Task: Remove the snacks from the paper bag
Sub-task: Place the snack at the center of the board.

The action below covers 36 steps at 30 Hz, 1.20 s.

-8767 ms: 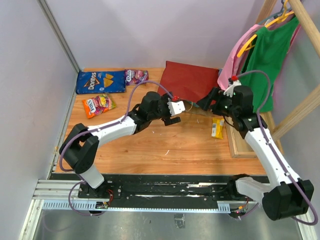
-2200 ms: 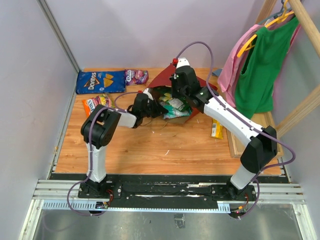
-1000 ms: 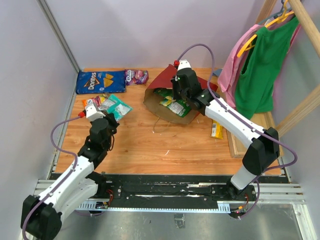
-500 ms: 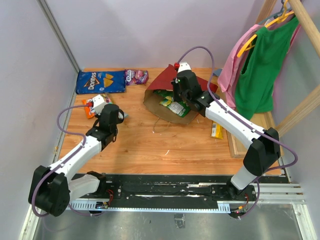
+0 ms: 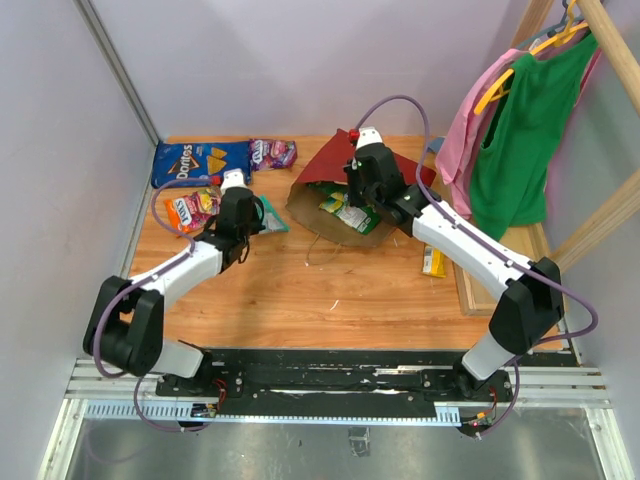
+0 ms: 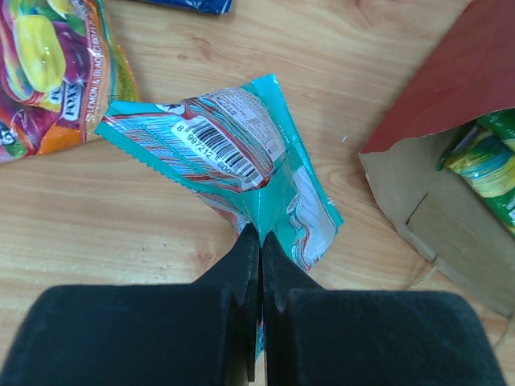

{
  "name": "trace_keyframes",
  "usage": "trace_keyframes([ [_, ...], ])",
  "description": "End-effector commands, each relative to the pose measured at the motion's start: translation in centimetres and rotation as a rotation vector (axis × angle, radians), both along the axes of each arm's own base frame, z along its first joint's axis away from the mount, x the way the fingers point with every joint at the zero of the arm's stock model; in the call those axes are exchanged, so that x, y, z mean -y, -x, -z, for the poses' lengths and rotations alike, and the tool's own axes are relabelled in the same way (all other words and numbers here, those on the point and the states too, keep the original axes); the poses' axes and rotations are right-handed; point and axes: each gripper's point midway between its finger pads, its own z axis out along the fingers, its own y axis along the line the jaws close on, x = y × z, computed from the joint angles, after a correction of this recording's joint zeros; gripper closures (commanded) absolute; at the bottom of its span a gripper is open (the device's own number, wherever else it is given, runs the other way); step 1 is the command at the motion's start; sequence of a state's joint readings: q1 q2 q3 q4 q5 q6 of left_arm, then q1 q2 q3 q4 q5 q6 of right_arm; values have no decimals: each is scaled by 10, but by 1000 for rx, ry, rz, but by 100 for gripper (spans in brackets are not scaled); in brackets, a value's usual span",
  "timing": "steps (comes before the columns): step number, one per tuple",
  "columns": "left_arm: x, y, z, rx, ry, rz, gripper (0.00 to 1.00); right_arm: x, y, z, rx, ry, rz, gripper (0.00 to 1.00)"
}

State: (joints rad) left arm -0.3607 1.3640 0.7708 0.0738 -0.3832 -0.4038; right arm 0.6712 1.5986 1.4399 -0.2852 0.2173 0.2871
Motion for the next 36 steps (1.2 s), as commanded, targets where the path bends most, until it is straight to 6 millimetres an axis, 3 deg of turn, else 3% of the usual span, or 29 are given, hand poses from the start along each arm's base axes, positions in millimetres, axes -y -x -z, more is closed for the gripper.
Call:
trace_keyframes([
  [1,0,-21,1,10,-37,36,100,-1,9,-16,48,3,-19,99],
  [9,-16,-49,21,-70,-67,95,99,-2,9,-14,43,7,-28,99],
  [15,-28,-68,20,-93,-159,81,98,-3,10,-13,41,11,-32,99],
  [17,-33,-74,21,-100,-170,75,86,-1,10,-13,43,14,-30,99],
  [21,-45,-82,20,-118,-214,36,28,-1,10,-14,44,16,-33,99],
  [22,-49,-83,19,-119,-228,17,18,-1,10,-13,44,16,-33,99],
  [23,-53,-84,17,-116,-239,-3,8,-1,10,-13,44,17,-35,99],
  [25,-62,-83,5,-93,-249,-57,2,-2,10,-14,45,16,-37,99],
  [27,-62,-77,-8,-60,-217,-76,0,-2,10,-12,41,18,-37,99],
  [30,-36,-66,-22,26,-91,34,6,-5,10,-10,36,12,-44,99],
  [32,-23,-58,-22,49,-10,73,20,-8,9,-7,27,7,-50,99],
  [35,-20,-52,-8,39,49,54,52,-12,10,-5,13,1,-67,99],
  [36,-21,-52,-1,27,54,40,57,-12,10,-4,10,1,-70,99],
])
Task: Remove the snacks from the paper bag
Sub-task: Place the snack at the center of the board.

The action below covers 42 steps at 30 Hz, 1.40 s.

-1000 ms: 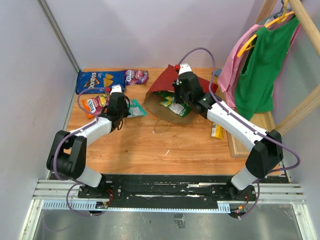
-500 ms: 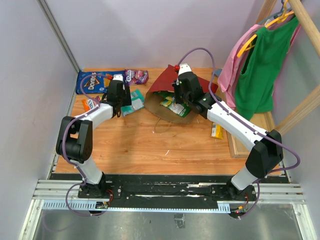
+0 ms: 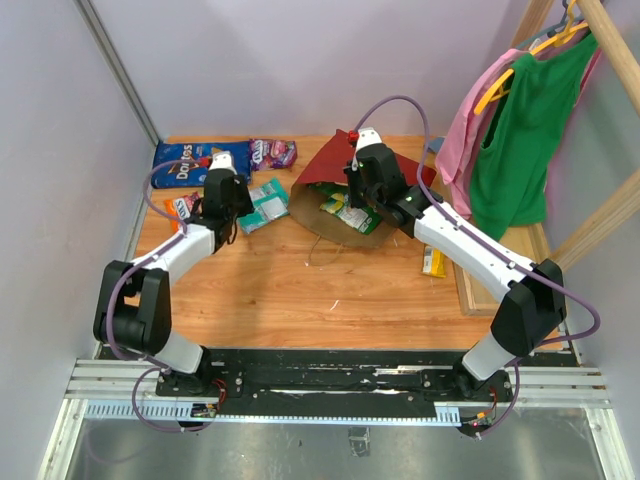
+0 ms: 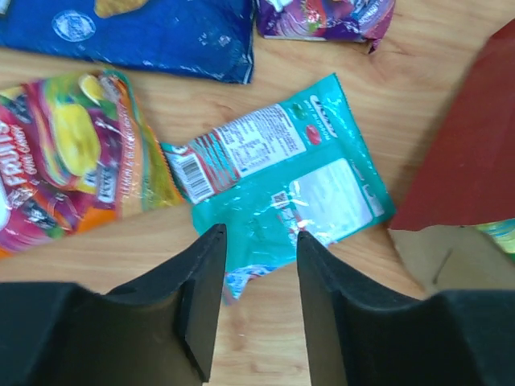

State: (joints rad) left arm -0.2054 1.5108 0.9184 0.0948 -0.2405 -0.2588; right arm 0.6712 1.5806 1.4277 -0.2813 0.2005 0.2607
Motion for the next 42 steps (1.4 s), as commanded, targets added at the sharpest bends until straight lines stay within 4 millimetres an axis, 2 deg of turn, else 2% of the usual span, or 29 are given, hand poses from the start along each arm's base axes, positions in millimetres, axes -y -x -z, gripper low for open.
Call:
trace_keyframes([
  [1,12,-4,11,16,113,-7,58,-13,7,-2,0,-8,-44,99],
  [5,16,-20,24,-3,128,-8,58,-9,8,-2,3,-1,-35,99],
  [9,19,-41,42,-32,147,-9,69,-6,8,0,1,13,-24,99],
  [13,9,-54,64,-84,164,-52,70,0,8,1,5,38,-6,99],
  [19,-17,-62,89,-133,174,-95,69,7,6,3,15,66,13,99],
  [24,-19,-78,97,-193,178,-47,69,9,5,3,12,67,27,99],
  [30,-26,-93,84,-184,126,-51,67,12,7,2,17,72,35,99],
  [34,-24,-96,57,-135,112,-22,66,13,7,4,14,74,32,99],
  [38,-18,-80,31,-75,142,15,64,10,7,6,10,71,25,99],
  [42,-14,-50,23,-51,190,21,69,8,7,7,4,67,15,99],
])
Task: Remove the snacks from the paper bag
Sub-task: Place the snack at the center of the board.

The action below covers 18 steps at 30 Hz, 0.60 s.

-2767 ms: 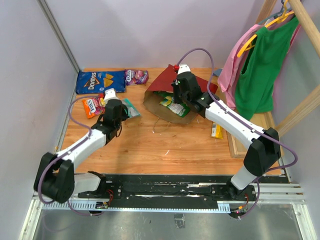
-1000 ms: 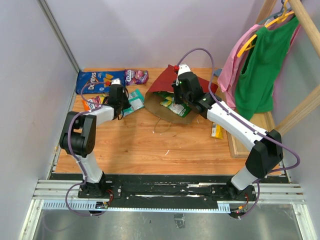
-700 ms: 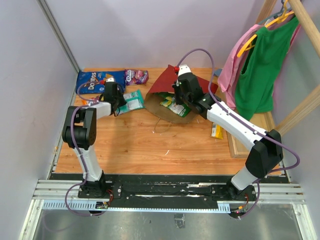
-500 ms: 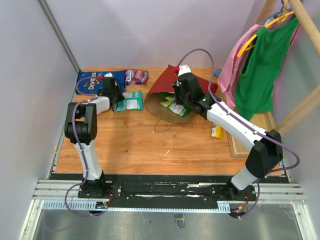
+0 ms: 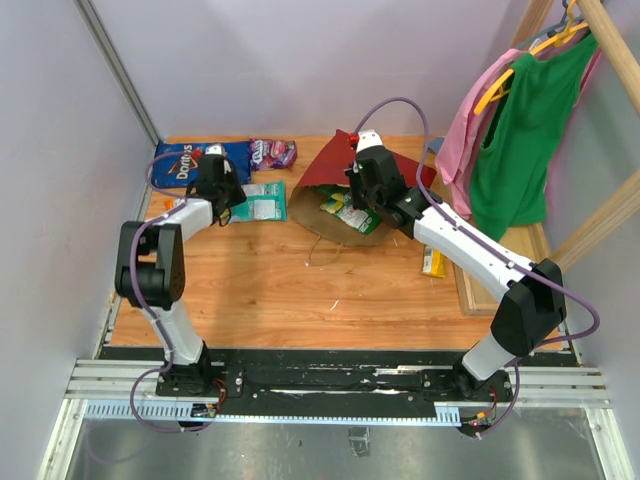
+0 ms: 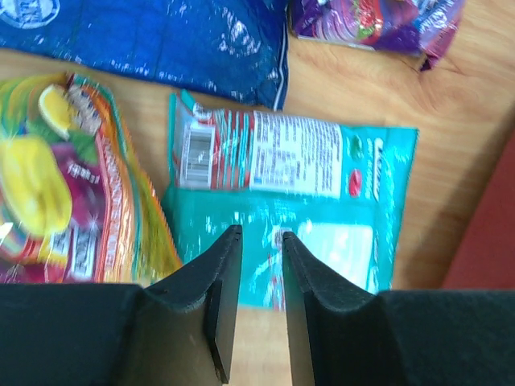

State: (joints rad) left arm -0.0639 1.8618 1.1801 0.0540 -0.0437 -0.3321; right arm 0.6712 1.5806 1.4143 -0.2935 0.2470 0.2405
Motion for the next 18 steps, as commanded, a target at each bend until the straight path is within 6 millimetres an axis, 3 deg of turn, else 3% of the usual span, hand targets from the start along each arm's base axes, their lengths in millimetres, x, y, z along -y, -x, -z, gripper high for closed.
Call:
trace_keyframes([
  [1,7,24,-32,89,51,22,69,-2,9,2,0,16,-15,99],
  [4,12,40,-24,74,94,26,69,-4,10,3,-4,8,-23,99],
  [8,41,55,-31,112,190,99,74,-7,10,1,-6,-4,-31,99],
  [10,62,69,-41,160,204,129,72,-6,10,-1,-2,-3,-34,99],
  [14,127,103,-69,274,273,235,66,-6,11,0,0,-2,-34,99],
  [18,175,147,-88,360,472,294,60,-8,11,2,-6,-9,-39,99],
])
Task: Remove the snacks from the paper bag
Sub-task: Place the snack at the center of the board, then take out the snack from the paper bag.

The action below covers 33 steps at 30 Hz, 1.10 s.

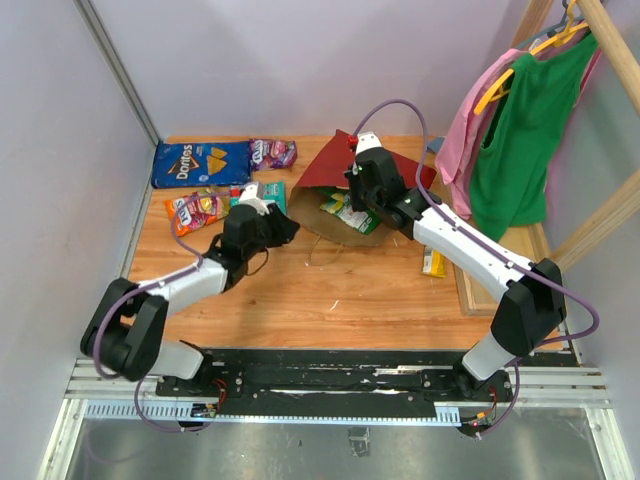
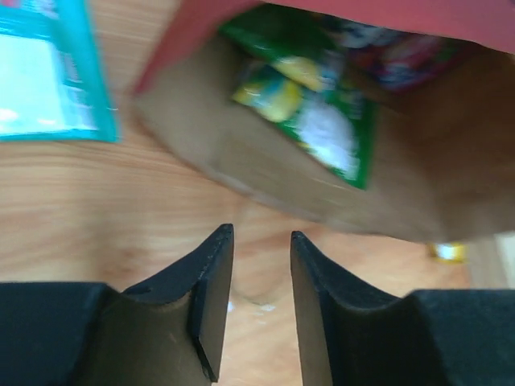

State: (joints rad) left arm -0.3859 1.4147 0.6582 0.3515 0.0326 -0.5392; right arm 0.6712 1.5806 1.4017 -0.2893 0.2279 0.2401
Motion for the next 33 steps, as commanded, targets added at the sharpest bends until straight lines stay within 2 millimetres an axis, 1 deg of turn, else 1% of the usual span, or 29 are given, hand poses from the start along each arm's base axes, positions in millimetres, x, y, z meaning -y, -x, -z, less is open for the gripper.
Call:
trace_keyframes([
  [1,45,28,-52,176,280,34,58,-6,9,-2,5,-10,-23,99],
  [3,62,41,-55,193,330,64,53,-7,9,-3,6,-18,-25,99],
  [5,76,40,-50,182,326,72,50,-8,10,-1,1,-20,-25,99],
  [8,98,30,-40,139,344,107,47,-5,10,-2,5,-18,-19,99],
  [9,105,27,-40,132,370,123,45,-4,10,-3,9,-17,-16,99],
  [10,113,22,-33,116,392,132,43,-3,11,-4,12,-12,-16,99],
  [11,120,17,-34,120,426,140,42,-1,10,-5,17,-8,-10,99],
  [14,135,2,-21,84,475,133,40,4,11,-6,24,5,-2,99],
  [15,139,-3,-20,84,487,132,40,6,11,-6,26,10,0,99],
  [20,151,-27,-9,73,514,94,39,16,9,-2,24,27,16,99],
  [26,154,-51,6,56,537,5,39,21,9,0,19,22,25,99],
  [27,155,-54,12,45,545,-8,39,22,9,0,20,21,26,99],
  [33,158,-72,28,13,594,-85,39,23,14,-3,21,-6,20,99],
])
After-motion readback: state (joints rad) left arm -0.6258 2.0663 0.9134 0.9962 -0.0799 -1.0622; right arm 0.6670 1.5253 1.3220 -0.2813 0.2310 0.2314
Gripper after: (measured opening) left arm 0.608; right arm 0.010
